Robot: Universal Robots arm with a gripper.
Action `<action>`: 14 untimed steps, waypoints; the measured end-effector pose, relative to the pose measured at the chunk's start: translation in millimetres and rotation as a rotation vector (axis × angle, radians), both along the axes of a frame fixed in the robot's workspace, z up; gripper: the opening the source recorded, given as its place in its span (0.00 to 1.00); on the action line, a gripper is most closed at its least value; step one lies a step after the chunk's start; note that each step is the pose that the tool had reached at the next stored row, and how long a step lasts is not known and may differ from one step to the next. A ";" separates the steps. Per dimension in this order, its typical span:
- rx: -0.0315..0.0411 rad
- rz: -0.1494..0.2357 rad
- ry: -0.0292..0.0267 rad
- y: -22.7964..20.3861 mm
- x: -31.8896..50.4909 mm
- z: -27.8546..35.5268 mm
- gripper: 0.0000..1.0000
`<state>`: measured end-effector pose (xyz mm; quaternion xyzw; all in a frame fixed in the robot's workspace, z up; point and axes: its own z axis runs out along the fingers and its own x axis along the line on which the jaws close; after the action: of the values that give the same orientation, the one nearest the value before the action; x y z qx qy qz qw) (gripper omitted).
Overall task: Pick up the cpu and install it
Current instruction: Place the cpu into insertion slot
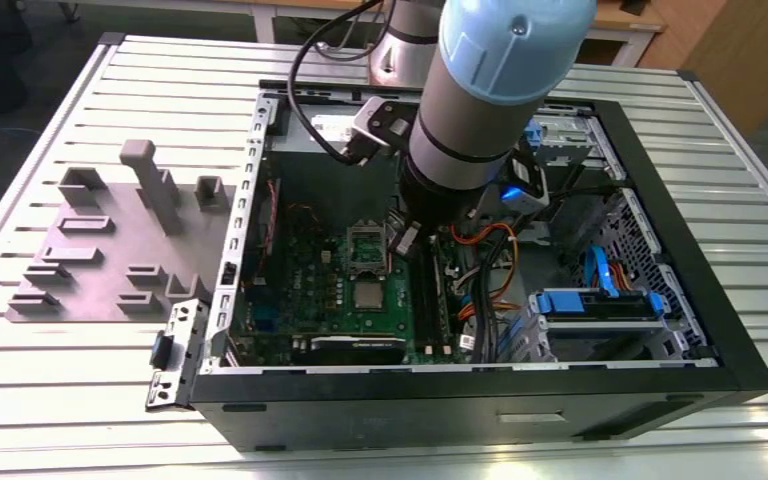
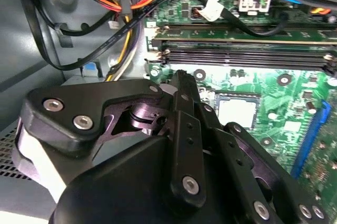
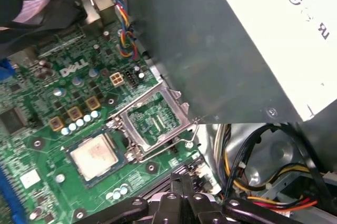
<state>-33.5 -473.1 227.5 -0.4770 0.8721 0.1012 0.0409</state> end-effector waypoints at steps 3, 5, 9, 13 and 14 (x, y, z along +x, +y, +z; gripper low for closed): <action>0.0136 0.000 -0.0001 0.2 0.0 -1.8 0.11; 0.0170 0.000 -0.0001 0.3 0.0 -2.1 0.11; 0.0174 0.000 -0.0001 0.3 0.0 -2.2 0.11; 0.0173 0.000 0.0000 0.2 0.0 -2.2 0.11; 0.0174 0.002 0.0001 0.3 0.0 -2.4 0.11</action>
<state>-33.5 -472.9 225.1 -0.4777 0.8706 0.1089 0.0449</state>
